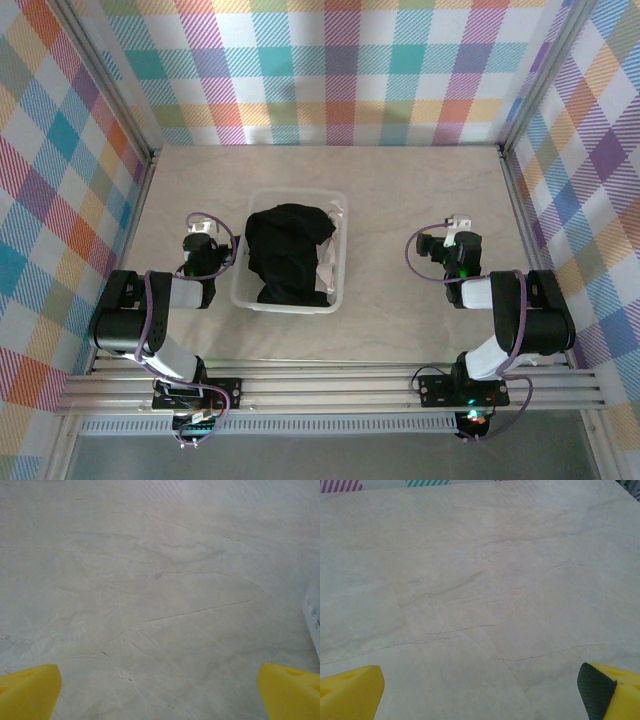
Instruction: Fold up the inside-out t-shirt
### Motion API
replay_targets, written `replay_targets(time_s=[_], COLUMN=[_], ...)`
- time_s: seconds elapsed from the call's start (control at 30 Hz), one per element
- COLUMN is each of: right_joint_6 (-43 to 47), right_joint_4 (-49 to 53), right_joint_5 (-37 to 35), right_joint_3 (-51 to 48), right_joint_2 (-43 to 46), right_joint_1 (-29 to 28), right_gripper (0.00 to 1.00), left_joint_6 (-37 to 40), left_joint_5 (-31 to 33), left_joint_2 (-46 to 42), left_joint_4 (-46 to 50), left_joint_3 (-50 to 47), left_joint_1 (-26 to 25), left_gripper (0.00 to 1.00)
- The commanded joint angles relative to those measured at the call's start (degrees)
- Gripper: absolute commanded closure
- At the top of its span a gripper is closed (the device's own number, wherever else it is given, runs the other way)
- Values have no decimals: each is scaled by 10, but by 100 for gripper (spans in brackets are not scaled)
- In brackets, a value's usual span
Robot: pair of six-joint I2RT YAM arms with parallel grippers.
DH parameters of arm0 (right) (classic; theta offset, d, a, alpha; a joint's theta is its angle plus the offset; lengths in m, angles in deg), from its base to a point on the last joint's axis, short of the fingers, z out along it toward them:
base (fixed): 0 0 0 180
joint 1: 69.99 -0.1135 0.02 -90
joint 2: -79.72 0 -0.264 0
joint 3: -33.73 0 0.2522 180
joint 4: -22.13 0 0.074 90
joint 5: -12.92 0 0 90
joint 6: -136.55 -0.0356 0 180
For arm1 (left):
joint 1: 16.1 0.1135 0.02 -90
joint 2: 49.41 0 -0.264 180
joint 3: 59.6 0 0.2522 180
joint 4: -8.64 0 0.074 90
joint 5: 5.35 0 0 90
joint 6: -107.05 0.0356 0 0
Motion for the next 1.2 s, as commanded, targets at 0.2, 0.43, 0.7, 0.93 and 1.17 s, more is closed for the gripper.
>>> replay_targets(time_s=[0.2, 0.43, 0.7, 0.93, 1.17], right_joint_6=[0, -44, -199, -30, 44], right_joint_4=[-21, 99, 312, 506, 603], right_joint_5=[11, -104, 50, 169, 153], right_joint_3=[10, 9, 79, 305, 517], right_joint_2=[6, 147, 350, 178, -89], right_joint_1=[-4, -7, -43, -322, -482], right_gripper=[0, 0, 2, 0, 0], left_joint_6=[3, -128, -252, -240, -248], left_joint_5=[3, 224, -75, -218, -127], left_joint_2=[-5, -191, -339, -296, -325], left_joint_4=[-11, 218, 422, 568, 589], left_joint_3=[6, 43, 112, 233, 221], left_joint_1=[-8, 3, 12, -42, -50], left_gripper=[0, 0, 1, 3, 1])
